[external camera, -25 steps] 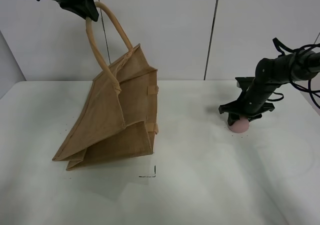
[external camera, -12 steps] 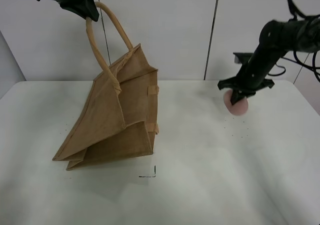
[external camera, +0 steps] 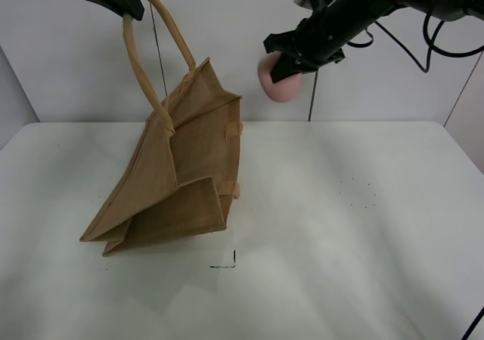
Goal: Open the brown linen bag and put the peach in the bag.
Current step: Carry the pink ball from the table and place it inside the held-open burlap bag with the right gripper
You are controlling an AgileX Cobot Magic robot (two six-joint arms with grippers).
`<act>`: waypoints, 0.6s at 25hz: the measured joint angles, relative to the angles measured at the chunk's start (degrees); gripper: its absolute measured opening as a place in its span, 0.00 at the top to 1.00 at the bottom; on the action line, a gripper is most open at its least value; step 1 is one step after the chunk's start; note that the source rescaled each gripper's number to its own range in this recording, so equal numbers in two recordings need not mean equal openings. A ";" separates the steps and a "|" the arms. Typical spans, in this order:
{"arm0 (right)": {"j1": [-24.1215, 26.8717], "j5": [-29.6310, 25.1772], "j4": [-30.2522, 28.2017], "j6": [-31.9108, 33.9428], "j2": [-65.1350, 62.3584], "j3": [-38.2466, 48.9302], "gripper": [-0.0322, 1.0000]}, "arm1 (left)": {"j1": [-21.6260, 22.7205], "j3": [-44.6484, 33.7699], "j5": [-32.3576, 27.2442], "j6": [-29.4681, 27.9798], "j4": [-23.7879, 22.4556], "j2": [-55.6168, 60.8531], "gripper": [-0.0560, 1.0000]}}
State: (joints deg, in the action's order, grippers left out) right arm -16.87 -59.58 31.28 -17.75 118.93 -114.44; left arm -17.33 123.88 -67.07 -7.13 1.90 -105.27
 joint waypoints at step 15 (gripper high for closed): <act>-14.84 14.13 5.12 -7.52 15.20 0.00 0.97 | 0.00 0.00 -0.05 0.14 0.11 0.20 0.95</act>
State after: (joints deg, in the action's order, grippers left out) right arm -31.71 -45.45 36.39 -25.27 134.14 -114.44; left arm -17.33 123.88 -67.12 -7.00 2.01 -105.07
